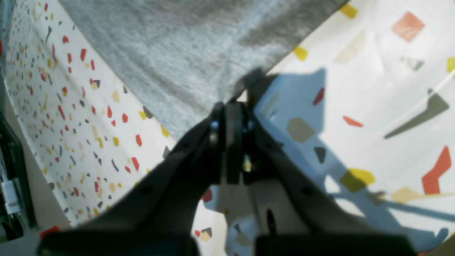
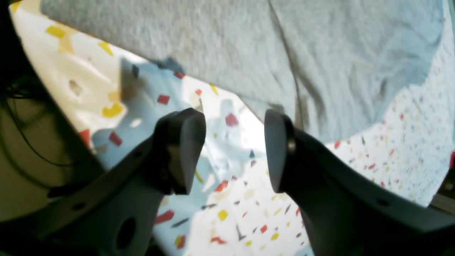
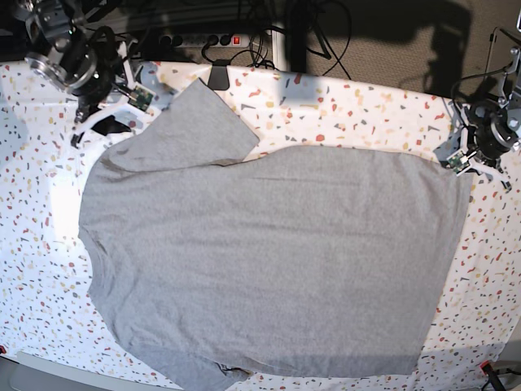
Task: Fold the T-shirt properly
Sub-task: 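Grasp the shirt's shoulder corner with the right gripper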
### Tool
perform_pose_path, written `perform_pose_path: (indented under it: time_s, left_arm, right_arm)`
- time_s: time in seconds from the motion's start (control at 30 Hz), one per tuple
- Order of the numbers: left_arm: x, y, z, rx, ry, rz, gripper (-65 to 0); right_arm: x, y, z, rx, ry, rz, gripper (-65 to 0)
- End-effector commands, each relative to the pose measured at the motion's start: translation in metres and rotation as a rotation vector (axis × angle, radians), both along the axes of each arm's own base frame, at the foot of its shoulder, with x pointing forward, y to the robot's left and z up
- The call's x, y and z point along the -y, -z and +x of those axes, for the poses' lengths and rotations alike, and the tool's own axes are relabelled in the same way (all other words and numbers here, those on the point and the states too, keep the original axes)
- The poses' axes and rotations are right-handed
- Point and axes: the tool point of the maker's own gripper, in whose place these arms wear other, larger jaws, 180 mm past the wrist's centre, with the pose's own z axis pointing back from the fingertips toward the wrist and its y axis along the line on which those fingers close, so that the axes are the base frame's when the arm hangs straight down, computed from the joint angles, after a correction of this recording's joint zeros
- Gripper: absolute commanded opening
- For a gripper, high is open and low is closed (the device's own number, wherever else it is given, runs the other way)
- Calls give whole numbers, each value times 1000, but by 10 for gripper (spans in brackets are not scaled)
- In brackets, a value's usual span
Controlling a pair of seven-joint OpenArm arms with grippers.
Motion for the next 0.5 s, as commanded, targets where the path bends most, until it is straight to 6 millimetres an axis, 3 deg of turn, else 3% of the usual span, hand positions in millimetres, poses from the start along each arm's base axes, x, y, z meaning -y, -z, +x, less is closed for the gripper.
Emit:
perform_pose_path:
  time_s: [0.0,0.27,0.47]
  left_arm:
    - [-2,-1,-3,-23,14,7,-650]
    - [-2,-1,-3,-23,14,7,-650]
    - [-3,0,-4,-26,11,12,-650]
  right_arm:
    - [4,-6,10,29,-7,-21,-338]
    - [18,19,32,-18,-23,-79,-338]
    - [5,25,53,-11,-65,-82,-338]
